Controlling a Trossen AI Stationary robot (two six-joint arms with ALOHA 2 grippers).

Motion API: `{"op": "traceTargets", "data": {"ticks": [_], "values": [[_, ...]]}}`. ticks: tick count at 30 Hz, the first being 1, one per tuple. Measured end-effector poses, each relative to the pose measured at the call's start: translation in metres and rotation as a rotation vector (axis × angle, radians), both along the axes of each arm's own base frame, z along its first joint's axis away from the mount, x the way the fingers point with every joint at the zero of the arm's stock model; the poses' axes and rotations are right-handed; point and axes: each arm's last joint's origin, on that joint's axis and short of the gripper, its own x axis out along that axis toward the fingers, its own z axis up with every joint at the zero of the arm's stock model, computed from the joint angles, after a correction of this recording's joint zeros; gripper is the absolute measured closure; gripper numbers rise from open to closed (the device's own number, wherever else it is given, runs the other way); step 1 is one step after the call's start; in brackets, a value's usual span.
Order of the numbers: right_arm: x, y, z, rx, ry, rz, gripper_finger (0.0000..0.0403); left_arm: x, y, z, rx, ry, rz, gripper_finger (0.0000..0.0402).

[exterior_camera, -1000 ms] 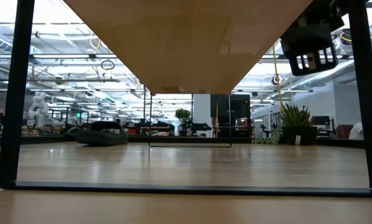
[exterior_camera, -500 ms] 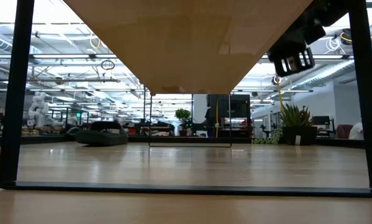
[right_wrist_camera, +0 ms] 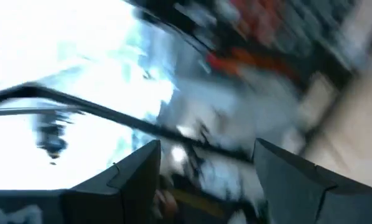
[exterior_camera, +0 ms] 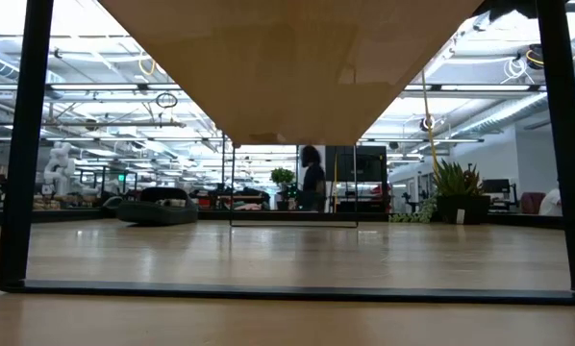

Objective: Pick and place slides into the shelf
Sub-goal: Put the black slipper on the shelf

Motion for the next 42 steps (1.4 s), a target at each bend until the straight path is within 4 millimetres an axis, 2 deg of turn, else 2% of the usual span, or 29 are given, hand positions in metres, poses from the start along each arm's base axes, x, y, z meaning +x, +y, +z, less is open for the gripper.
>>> {"op": "traceTargets", "data": {"ticks": [3, 7, 13, 19, 24, 27, 31, 37, 42], "values": [[-0.011, -0.001, 0.020, -0.105, -0.215, -0.103, 0.0156, 0.009, 0.003, -0.025, -0.027, 0.094, 0.008, 0.0160], [-0.023, 0.000, 0.036, -0.198, -0.394, -0.167, 0.0156, 0.020, 0.006, -0.071, -0.064, 0.288, -0.010, 0.0160], [-0.027, 0.002, 0.038, -0.268, -0.427, -0.145, 0.0156, 0.020, 0.008, -0.139, -0.074, 0.584, -0.044, 0.0160], [-0.027, 0.001, 0.038, -0.299, -0.429, -0.141, 0.0156, 0.021, 0.025, -0.181, -0.161, 0.568, -0.067, 0.0160], [-0.028, -0.004, 0.038, -0.321, -0.429, -0.174, 0.0156, 0.025, 0.047, -0.188, -0.193, 0.479, -0.127, 0.0160], [-0.028, -0.006, 0.038, -0.289, -0.423, -0.166, 0.0156, 0.023, 0.066, -0.181, -0.265, 0.368, -0.153, 0.0160], [-0.028, -0.008, 0.038, -0.274, -0.419, -0.168, 0.0156, 0.009, 0.098, -0.171, -0.406, 0.155, -0.202, 0.0160], [-0.029, -0.013, 0.038, -0.280, -0.415, -0.197, 0.0156, -0.020, 0.141, -0.167, -0.492, -0.140, -0.105, 0.0160], [-0.030, -0.018, 0.038, -0.282, -0.408, -0.220, 0.0156, -0.027, 0.164, -0.186, -0.554, -0.140, -0.009, 0.0160]]}}
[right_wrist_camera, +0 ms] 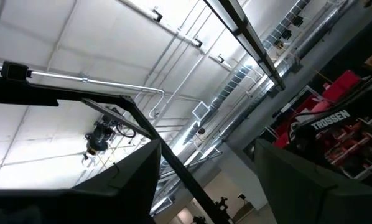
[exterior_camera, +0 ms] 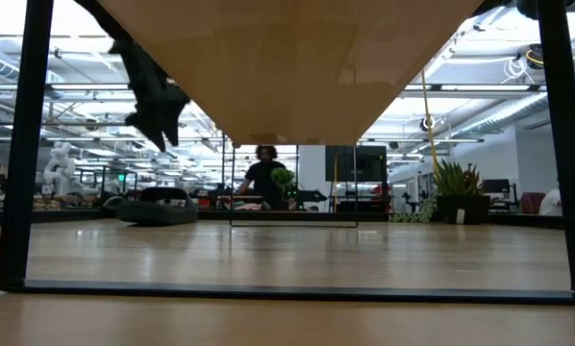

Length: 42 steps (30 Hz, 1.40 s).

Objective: Pick and place slides into the shelf
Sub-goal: Put the black slipper on the shelf

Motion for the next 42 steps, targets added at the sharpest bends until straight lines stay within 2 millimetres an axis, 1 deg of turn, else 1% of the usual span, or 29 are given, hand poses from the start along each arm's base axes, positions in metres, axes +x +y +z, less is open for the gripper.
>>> {"op": "traceTargets", "data": {"ticks": [2, 5, 9, 14, 18, 22, 25, 28, 33, 38, 42], "values": [[0.000, -0.002, 0.000, 0.001, 0.000, -0.009, 0.0156, 0.005, 0.005, -0.012, -0.057, -0.002, -0.026, 0.0160], [0.000, -0.004, 0.000, 0.008, 0.003, -0.015, 0.0156, 0.015, 0.008, -0.031, -0.103, 0.068, -0.109, 0.0160], [0.000, -0.005, -0.001, 0.018, 0.012, -0.013, 0.0156, 0.022, 0.016, -0.046, -0.169, 0.139, -0.187, 0.0160], [0.003, -0.005, -0.004, 0.024, 0.047, -0.017, 0.0156, 0.036, 0.037, -0.054, -0.201, 0.176, -0.265, 0.0160], [0.003, -0.006, -0.005, 0.028, 0.059, -0.017, 0.0156, 0.044, 0.058, -0.054, -0.258, 0.109, -0.302, 0.0160], [0.003, -0.006, -0.005, 0.043, 0.058, -0.005, 0.0156, 0.046, 0.075, -0.056, -0.302, 0.131, -0.315, 0.0160], [0.003, -0.006, -0.005, 0.044, 0.058, -0.003, 0.0156, 0.040, 0.084, -0.059, -0.358, 0.135, -0.306, 0.0160], [0.003, -0.006, -0.005, 0.043, 0.058, -0.004, 0.0156, 0.035, 0.088, -0.064, -0.397, 0.150, -0.326, 0.0160], [0.003, -0.006, -0.005, 0.042, 0.058, -0.005, 0.0156, 0.032, 0.092, -0.070, -0.415, 0.120, -0.347, 0.0160], [0.003, -0.006, -0.005, 0.042, 0.058, -0.006, 0.0156, 0.036, 0.090, -0.070, -0.419, 0.088, -0.405, 0.0160], [0.003, -0.006, -0.005, 0.044, 0.057, -0.005, 0.0156, 0.036, 0.089, -0.069, -0.424, 0.068, -0.410, 0.0160]]}}
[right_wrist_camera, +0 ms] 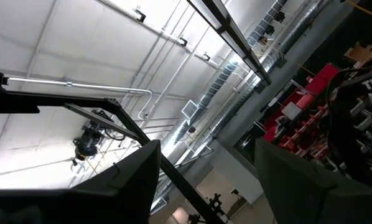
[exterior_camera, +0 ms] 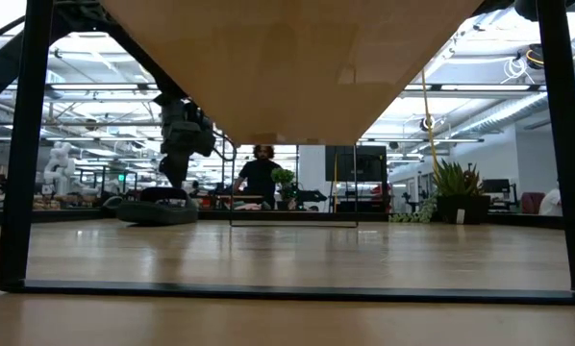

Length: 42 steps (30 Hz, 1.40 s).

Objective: Pick and place slides into the shelf
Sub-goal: Put the black slipper on the shelf

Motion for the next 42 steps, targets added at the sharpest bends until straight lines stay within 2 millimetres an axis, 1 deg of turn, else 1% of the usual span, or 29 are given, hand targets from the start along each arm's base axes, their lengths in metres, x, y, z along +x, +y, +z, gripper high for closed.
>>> {"op": "traceTargets", "data": {"ticks": [7, 14, 23, 31, 34, 38, 42], "values": [[0.000, 0.000, 0.000, 0.016, 0.001, 0.011, 0.0156, 0.000, -0.001, -0.003, -0.026, -0.001, -0.011, 0.0160], [0.000, 0.000, 0.000, 0.019, 0.001, 0.015, 0.0156, 0.004, -0.001, -0.024, -0.106, 0.044, -0.019, 0.0160], [0.000, 0.000, 0.000, 0.037, 0.002, 0.028, 0.0156, 0.002, -0.003, -0.023, -0.148, 0.029, -0.018, 0.0160], [0.000, 0.000, 0.000, 0.036, 0.002, 0.029, 0.0156, 0.007, -0.008, -0.023, -0.168, 0.022, -0.041, 0.0160], [0.000, 0.001, 0.000, 0.027, 0.005, 0.048, 0.0156, 0.008, -0.011, -0.027, -0.175, 0.037, -0.058, 0.0160], [0.000, 0.001, 0.000, 0.026, 0.007, 0.055, 0.0156, 0.005, -0.014, -0.035, -0.148, 0.121, -0.076, 0.0160], [0.000, 0.001, 0.000, 0.027, 0.007, 0.054, 0.0156, 0.004, -0.015, -0.036, -0.179, 0.091, -0.068, 0.0161]]}}
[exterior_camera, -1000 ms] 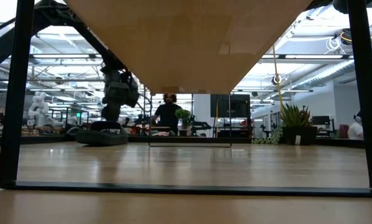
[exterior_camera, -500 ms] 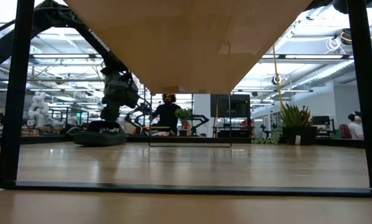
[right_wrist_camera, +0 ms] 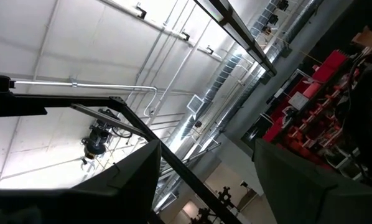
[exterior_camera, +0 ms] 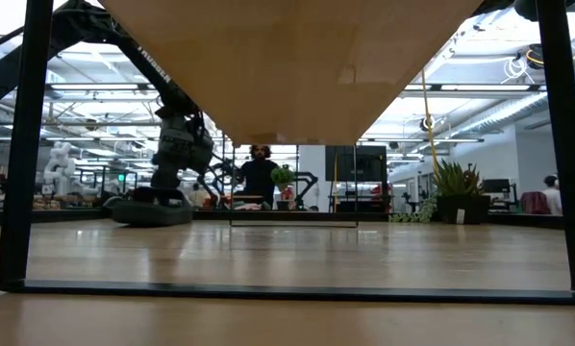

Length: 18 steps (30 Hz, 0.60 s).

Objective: Pick and place slides into the shelf
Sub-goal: Put the black slipper on the shelf

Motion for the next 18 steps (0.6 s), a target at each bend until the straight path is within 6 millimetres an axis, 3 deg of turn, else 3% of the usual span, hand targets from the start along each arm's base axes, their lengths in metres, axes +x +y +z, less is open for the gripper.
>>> {"op": "traceTargets", "data": {"ticks": [18], "values": [[0.0000, -0.0001, 0.0000, 0.018, 0.001, 0.012, 0.0156, 0.0035, -0.0069, 0.0024, -0.085, -0.059, 0.010, 0.0161]]}}
